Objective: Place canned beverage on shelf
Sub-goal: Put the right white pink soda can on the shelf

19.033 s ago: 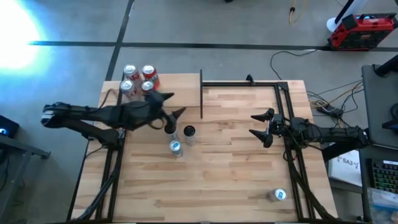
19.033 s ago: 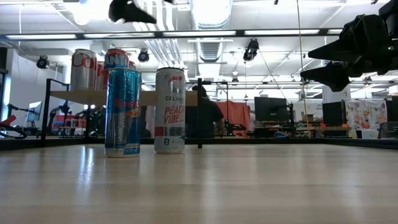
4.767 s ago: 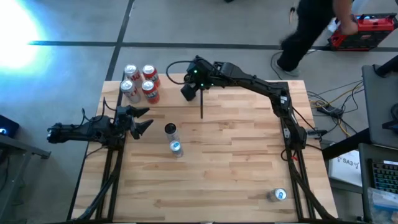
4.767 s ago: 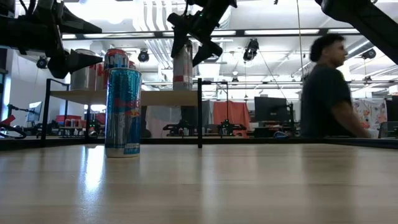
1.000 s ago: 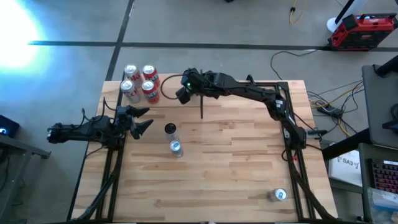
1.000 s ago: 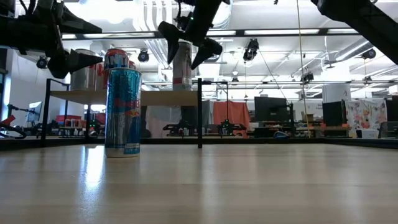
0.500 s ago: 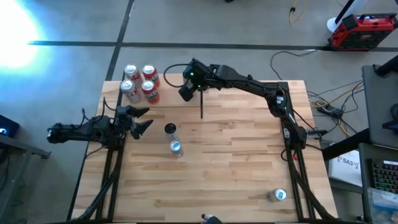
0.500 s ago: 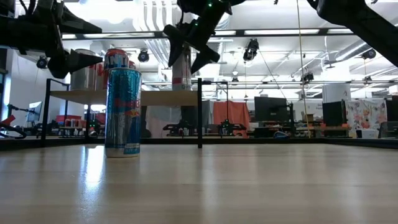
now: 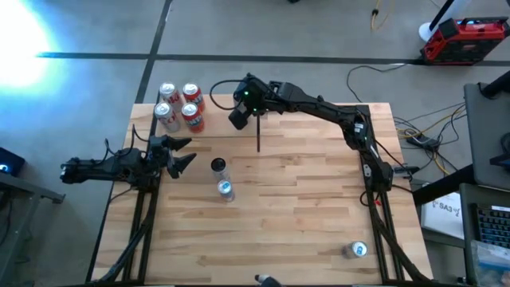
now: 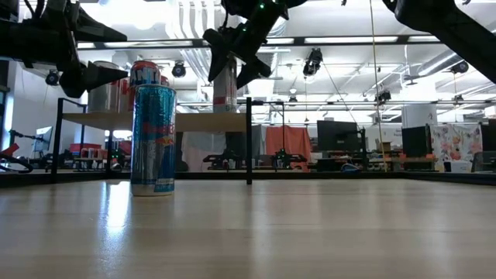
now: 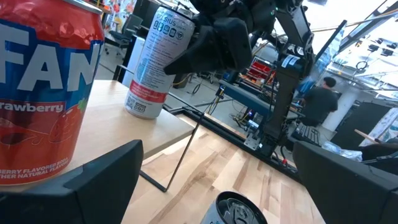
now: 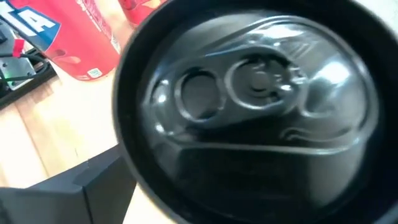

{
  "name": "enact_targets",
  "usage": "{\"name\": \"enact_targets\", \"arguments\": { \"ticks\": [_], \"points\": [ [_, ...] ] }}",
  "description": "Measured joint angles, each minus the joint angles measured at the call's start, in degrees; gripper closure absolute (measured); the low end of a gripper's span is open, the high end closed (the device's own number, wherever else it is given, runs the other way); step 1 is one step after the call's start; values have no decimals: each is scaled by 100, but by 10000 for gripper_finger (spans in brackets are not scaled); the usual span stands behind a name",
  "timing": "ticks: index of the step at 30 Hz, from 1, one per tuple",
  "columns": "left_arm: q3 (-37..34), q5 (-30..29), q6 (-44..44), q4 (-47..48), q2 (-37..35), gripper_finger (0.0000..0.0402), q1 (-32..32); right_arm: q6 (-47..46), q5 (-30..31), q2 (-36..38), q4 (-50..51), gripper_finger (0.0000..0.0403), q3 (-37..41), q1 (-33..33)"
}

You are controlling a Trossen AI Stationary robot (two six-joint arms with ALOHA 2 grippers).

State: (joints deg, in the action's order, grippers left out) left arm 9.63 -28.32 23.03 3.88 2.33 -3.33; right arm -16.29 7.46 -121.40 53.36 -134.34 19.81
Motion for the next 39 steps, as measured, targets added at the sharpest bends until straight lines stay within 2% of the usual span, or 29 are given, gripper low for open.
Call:
{"name": "enact_targets", "arguments": {
  "ticks": [10,22,27,39],
  "points": [
    [0,0,0,-2,0,3,0,-290,34,-2,-50,165,0,0],
    [0,0,0,0,0,3,0,-1282,1043,-5,140,150,0,-20],
    [0,0,0,0,0,3,0,-1409,1220,-31,79,152,0,-17],
    [-1,0,0,-1,0,3,0,-999,1232,-87,-255,152,0,50]
  ]
}}
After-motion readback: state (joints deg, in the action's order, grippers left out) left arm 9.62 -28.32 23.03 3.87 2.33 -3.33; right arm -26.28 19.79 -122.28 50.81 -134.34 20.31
